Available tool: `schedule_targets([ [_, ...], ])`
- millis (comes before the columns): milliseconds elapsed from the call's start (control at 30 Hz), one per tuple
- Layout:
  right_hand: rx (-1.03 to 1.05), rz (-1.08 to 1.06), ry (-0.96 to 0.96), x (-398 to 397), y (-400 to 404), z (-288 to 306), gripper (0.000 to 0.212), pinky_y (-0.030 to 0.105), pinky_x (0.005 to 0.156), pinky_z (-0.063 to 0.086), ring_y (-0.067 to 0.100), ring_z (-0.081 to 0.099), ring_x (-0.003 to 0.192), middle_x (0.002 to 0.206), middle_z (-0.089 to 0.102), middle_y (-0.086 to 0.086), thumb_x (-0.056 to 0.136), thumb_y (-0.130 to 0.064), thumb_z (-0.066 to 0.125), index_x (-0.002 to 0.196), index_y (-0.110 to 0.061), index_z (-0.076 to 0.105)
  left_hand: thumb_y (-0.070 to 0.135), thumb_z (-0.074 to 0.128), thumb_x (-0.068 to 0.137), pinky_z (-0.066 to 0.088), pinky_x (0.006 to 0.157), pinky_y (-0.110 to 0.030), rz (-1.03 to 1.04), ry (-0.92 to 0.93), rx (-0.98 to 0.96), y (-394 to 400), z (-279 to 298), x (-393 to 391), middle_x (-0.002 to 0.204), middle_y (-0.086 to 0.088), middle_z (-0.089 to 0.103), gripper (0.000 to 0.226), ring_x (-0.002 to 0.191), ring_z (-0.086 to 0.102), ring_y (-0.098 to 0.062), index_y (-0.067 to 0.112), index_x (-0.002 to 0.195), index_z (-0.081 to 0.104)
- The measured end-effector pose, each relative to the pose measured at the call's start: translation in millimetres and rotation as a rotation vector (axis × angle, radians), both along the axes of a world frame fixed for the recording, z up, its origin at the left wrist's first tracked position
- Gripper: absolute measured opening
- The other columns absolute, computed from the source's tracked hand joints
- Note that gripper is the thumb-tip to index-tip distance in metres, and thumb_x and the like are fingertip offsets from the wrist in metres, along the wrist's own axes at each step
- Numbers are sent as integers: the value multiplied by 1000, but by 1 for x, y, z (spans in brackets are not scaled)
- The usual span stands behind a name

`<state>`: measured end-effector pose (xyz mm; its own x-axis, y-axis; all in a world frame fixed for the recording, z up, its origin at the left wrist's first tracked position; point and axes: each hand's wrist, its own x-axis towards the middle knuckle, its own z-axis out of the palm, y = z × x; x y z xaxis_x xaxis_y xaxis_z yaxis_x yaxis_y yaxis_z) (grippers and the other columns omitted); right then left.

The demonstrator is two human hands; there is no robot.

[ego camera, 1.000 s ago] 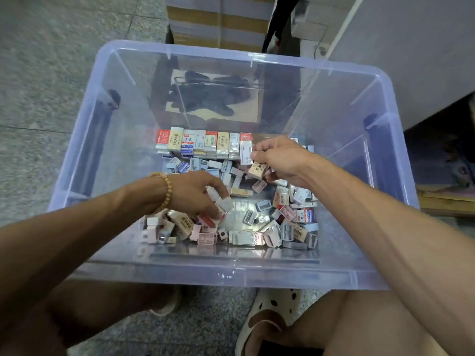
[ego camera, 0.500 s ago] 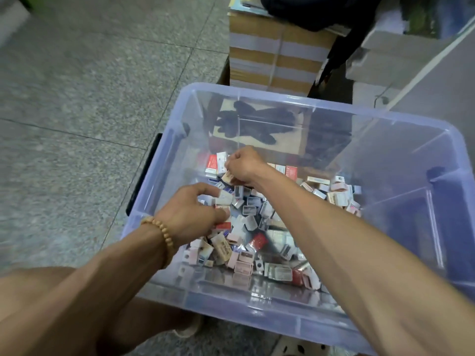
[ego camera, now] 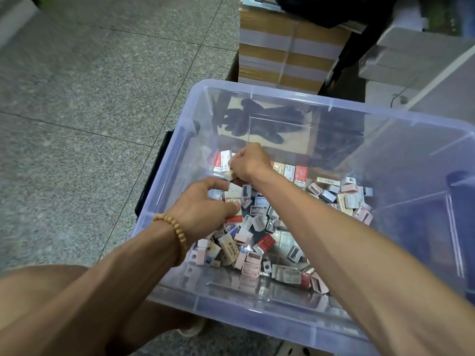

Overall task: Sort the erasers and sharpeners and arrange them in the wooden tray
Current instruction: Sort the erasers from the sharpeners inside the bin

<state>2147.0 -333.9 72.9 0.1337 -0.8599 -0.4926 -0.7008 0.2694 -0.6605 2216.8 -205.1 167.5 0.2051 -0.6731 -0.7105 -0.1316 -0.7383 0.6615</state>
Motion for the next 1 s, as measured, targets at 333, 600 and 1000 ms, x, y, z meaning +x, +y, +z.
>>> schedule_targets([
  [333, -132, 181, -20, -22, 14, 2, 21, 24, 63, 49, 8, 63, 68, 74, 68, -6, 89, -12, 71, 70, -20, 70, 7, 71, 86, 55, 87, -54, 4, 19, -26, 0, 0, 1, 81, -12, 74, 31, 90, 72, -32, 22, 109, 57],
  [600, -233, 62, -4, -12, 19, -1, 29, 32, 61, 48, 23, 65, 75, 76, 69, 7, 82, -23, 81, 67, -8, 62, 8, 71, 86, 55, 87, -53, 9, 30, -46, 0, 1, 1, 81, -12, 74, 30, 93, 70, -35, 22, 109, 57],
  [1000, 182, -279, -403, -64, 10, 4, 27, 39, 79, 62, 26, 75, 80, 95, 73, 14, 75, 10, 79, 89, -9, 65, 4, 70, 85, 56, 88, -50, 49, 68, -81, -4, 3, 0, 67, -5, 70, 30, 90, 71, -33, 19, 109, 58],
])
